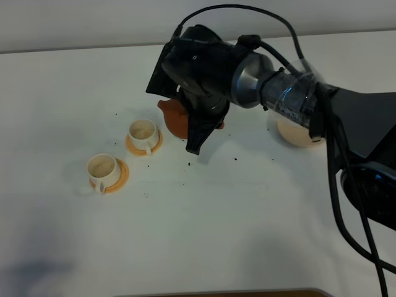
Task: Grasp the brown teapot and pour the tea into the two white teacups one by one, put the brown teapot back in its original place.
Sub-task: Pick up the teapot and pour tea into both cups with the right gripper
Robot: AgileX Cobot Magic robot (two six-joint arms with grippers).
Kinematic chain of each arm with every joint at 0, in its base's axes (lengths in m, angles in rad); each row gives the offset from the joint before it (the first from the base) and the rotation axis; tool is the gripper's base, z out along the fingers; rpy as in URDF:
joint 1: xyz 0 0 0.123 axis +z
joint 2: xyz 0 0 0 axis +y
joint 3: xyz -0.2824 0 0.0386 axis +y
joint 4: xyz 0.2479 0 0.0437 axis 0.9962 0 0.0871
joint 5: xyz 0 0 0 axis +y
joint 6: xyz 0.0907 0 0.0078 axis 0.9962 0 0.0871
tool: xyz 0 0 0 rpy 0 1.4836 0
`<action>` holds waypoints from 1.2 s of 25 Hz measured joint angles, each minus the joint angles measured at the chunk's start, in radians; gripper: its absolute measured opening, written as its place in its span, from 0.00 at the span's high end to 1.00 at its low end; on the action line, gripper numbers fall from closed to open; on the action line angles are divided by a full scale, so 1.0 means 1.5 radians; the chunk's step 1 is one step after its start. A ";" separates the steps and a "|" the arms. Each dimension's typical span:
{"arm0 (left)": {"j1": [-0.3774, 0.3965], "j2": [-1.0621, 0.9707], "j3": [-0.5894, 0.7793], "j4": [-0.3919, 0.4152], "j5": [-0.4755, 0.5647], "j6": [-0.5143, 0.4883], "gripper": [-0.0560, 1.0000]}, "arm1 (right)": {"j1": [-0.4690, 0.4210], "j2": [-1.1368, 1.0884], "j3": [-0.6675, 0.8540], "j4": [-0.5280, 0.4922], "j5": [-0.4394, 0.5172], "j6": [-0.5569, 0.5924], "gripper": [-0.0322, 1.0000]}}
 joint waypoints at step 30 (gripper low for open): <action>0.000 0.000 0.000 0.000 0.000 0.000 0.68 | 0.066 0.039 -0.001 -0.200 -0.004 -0.011 0.84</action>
